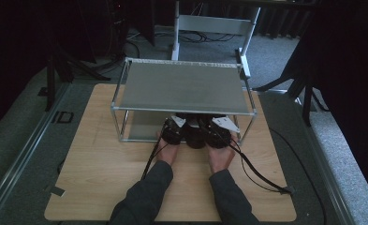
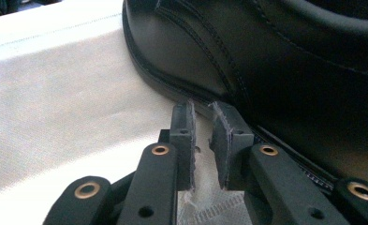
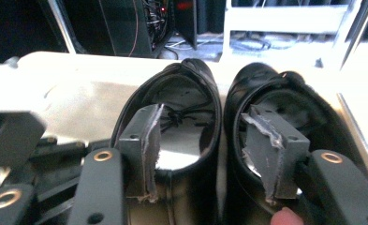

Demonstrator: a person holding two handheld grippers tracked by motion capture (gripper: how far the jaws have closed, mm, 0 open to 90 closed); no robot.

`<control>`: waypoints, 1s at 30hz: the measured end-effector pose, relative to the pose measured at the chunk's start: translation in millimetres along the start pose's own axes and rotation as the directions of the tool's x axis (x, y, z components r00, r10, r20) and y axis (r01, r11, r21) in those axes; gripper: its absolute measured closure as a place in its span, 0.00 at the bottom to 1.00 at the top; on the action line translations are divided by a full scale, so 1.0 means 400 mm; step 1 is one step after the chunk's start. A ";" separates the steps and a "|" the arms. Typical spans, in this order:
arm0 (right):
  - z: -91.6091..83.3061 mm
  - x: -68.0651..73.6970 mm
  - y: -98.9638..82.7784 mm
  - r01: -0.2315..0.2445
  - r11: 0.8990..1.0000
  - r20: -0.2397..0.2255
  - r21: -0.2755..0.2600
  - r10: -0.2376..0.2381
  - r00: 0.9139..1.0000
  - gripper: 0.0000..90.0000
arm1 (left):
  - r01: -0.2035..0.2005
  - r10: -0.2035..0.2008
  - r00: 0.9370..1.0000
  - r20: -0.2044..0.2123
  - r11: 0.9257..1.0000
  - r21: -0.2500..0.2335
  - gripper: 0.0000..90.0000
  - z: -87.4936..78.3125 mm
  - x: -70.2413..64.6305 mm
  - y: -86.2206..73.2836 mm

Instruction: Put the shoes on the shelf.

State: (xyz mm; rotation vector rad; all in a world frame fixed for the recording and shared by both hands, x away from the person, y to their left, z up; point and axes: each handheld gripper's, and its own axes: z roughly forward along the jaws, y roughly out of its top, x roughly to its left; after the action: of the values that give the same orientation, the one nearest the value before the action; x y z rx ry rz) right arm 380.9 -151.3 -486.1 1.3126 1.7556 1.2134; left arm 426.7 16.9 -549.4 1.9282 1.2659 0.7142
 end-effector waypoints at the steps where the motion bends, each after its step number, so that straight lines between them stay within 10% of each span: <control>1: -0.013 0.000 -0.001 0.027 1.000 0.003 -0.004 -0.026 1.000 0.49 | 0.000 0.000 1.000 0.000 1.000 0.000 0.86 0.000 0.000 0.000; 6: -0.086 -0.032 -0.020 0.077 0.995 0.045 -0.062 -0.074 0.996 0.47 | 0.008 -0.008 1.000 0.020 1.000 0.005 0.85 -0.002 0.008 -0.004; 12: -0.106 -0.093 -0.060 0.069 0.998 0.060 0.001 -0.069 0.996 0.41 | 0.020 -0.021 0.999 0.026 1.000 0.014 0.83 0.004 0.017 -0.005; 19: -0.039 -0.136 -0.125 0.024 0.991 -0.041 0.135 -0.018 0.999 0.38 | 0.074 -0.076 0.997 0.032 0.996 0.041 0.84 0.029 0.029 -0.003; 30: -0.027 -0.137 -0.127 -0.027 0.995 -0.109 0.093 0.037 0.993 0.39 | 0.121 -0.124 0.992 0.025 0.989 0.080 0.87 0.047 0.058 0.008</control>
State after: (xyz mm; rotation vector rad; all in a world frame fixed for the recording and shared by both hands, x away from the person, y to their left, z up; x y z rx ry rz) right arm 369.4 -210.9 -531.3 1.3535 1.8953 1.2581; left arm 451.4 32.8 -556.6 1.8973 1.3994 0.5792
